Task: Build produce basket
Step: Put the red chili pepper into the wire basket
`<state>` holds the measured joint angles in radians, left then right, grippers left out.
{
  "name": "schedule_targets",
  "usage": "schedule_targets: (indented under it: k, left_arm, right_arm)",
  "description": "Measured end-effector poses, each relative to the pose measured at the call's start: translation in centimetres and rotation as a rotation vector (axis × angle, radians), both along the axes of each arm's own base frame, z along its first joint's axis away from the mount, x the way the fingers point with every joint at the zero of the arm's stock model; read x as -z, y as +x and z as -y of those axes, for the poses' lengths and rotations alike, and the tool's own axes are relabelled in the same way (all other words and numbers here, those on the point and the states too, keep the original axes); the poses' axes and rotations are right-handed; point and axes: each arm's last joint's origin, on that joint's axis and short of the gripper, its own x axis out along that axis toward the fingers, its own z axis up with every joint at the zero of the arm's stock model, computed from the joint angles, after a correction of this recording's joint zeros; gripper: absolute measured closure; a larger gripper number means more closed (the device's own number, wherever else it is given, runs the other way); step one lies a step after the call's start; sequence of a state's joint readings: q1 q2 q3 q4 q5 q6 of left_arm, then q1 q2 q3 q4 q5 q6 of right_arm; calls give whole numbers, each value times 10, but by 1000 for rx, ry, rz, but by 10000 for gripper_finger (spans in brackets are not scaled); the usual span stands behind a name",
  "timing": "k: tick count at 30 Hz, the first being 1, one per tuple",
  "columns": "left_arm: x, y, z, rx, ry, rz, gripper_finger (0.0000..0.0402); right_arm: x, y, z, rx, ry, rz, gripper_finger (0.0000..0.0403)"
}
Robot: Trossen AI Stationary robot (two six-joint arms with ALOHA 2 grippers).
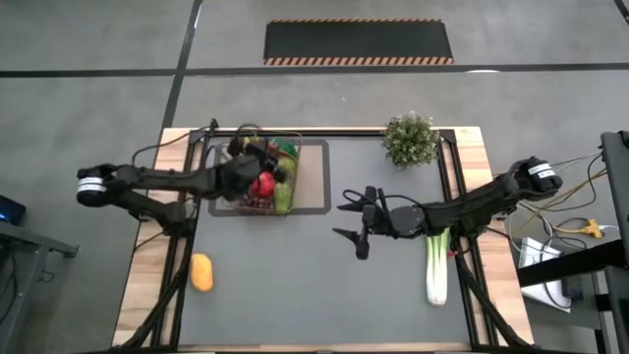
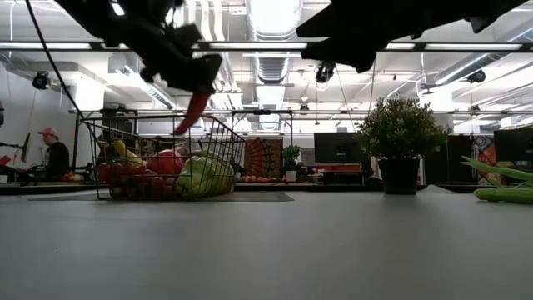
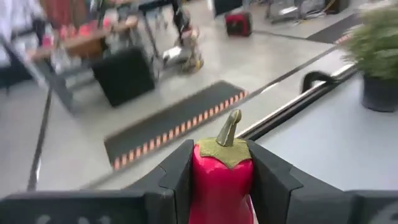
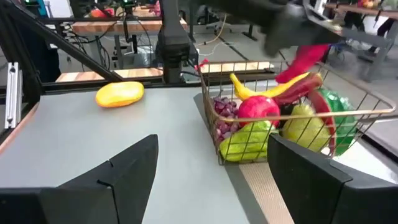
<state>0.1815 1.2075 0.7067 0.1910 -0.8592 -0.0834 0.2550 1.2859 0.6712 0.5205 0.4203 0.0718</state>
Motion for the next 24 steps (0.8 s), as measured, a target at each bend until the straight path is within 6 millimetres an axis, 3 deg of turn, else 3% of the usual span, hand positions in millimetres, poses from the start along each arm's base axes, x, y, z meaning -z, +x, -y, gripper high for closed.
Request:
schedule_targets:
  k: [4, 9, 24]
  left_arm:
    - [11, -1, -26, -21, -117, 69, 297]
    - [21, -3, -45, -93, -186, 123, 297]
    - [28, -1, -51, -134, -205, 138, 286]
  right_arm:
    - [7, 3, -1, 4, 14, -22, 117]
    - [15, 7, -2, 6, 13, -52, 117]
    - [17, 7, -2, 20, 68, -56, 117]
